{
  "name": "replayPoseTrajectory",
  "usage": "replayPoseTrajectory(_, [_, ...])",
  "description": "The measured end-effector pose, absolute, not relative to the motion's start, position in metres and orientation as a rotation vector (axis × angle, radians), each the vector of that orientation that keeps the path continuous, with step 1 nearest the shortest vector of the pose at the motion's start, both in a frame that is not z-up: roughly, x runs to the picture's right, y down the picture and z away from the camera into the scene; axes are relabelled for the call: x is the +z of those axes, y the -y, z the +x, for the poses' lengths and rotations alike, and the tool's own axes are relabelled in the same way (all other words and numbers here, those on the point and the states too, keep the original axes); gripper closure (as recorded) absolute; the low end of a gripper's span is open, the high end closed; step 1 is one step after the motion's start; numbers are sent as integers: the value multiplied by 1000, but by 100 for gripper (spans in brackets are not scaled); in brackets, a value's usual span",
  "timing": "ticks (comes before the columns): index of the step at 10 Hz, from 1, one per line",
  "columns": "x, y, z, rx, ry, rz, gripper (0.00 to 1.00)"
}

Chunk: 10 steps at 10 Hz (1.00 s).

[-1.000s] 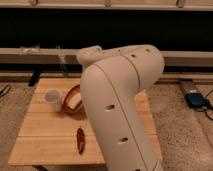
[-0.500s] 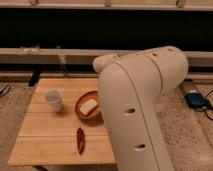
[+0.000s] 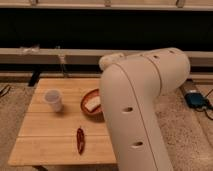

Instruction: Drag the ceramic bowl in a circle

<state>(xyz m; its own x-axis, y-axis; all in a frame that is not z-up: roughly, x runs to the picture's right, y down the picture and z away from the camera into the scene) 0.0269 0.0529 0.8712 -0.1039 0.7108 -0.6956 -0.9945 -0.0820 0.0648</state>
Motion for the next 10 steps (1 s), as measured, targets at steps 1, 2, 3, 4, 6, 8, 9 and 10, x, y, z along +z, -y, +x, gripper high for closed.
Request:
replayPoseTrajectory(1, [876,-47,16,1590,-629,-587,42])
replayPoseTrajectory(2, [882,-40,-1,1592,-616,-586,32])
replayPoseTrajectory(3, [886,-36,-18,1592,-596,-589,22])
replayPoseTrajectory(4, [888,-35,-25,1595,-581,-590,20])
replayPoseTrajectory(6, [894,-37,-35,1613,-525,-594,20])
replayPoseTrajectory(8, [891,-33,-33,1598,-483,-593,20])
replayPoseTrajectory(9, [890,-32,-34,1592,-474,-595,20])
replayPoseTrajectory(10, [890,-32,-32,1594,-474,-593,20])
